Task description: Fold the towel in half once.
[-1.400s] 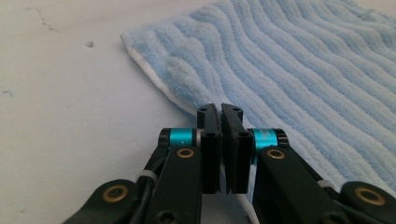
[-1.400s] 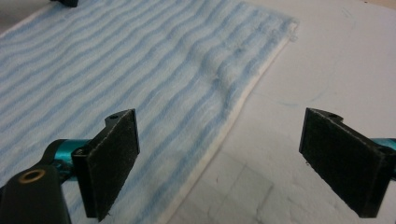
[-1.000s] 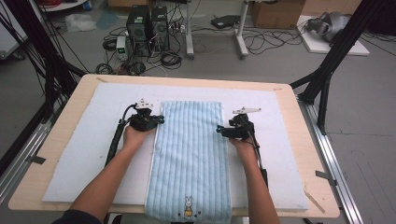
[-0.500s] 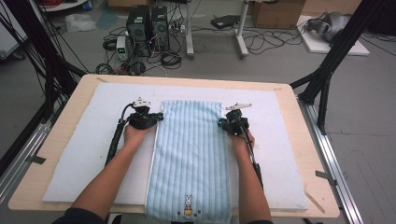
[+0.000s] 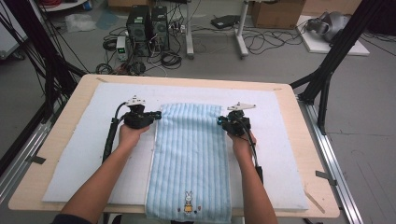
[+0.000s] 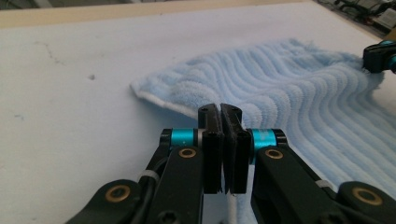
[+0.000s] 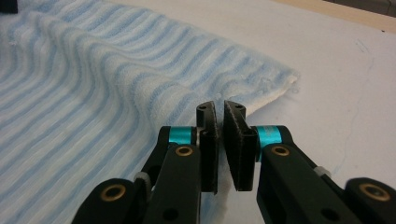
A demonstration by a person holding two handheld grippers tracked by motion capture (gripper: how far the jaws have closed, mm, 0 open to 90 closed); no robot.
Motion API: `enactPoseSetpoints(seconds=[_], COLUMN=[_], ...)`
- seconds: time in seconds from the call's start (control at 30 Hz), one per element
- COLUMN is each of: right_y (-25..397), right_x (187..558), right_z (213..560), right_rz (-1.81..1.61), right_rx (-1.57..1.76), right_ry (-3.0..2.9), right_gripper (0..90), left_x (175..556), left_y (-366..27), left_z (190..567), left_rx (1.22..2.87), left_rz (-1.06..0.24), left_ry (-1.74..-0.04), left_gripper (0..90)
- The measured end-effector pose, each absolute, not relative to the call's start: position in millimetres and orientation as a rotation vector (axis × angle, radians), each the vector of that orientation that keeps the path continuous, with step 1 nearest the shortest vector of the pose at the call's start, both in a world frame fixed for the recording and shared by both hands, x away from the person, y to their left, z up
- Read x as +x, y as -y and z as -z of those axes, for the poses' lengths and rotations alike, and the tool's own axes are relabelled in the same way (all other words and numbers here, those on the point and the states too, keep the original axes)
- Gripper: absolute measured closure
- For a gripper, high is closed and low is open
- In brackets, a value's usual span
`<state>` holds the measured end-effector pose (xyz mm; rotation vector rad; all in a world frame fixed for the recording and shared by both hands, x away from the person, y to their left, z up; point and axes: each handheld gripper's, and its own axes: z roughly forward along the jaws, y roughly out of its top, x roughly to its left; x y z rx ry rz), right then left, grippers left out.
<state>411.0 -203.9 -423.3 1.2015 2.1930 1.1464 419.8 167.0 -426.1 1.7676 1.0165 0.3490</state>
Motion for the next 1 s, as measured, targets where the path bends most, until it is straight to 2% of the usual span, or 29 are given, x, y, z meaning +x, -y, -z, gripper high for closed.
enactPoseSetpoints(seconds=[0.33, 0.77, 0.8, 0.83, 0.87, 0.9, 1.0], right_y=[213, 219, 219, 219, 220, 221, 224], right_x=[371, 332, 331, 331, 331, 331, 331], right_z=[414, 424, 426, 427, 428, 429, 426], right_rz=[-1.204, -1.174, -1.163, -1.155, -1.154, -1.164, -1.172], right_rx=[1.146, 1.14, 1.142, 1.149, 1.174, 1.194, 1.219], right_ry=[-2.217, -2.267, -2.27, -2.267, -2.254, -2.245, -2.19], right_gripper=[84.2, 83.4, 80.6, 74.6, 69.1, 65.3, 52.0], left_x=[380, 343, 344, 345, 347, 350, 358], left_y=[-174, -175, -176, -177, -178, -180, -183], left_z=[426, 439, 440, 441, 441, 441, 441], left_rx=[1.776, 1.826, 1.828, 1.825, 1.803, 1.78, 1.78], left_rz=[-0.31, -0.263, -0.27, -0.29, -0.309, -0.3, -0.306], left_ry=[-0.938, -0.905, -0.921, -0.95, -0.996, -1.029, -1.077], left_gripper=[86.6, 85.4, 83.8, 77.8, 64.4, 55.9, 45.5])
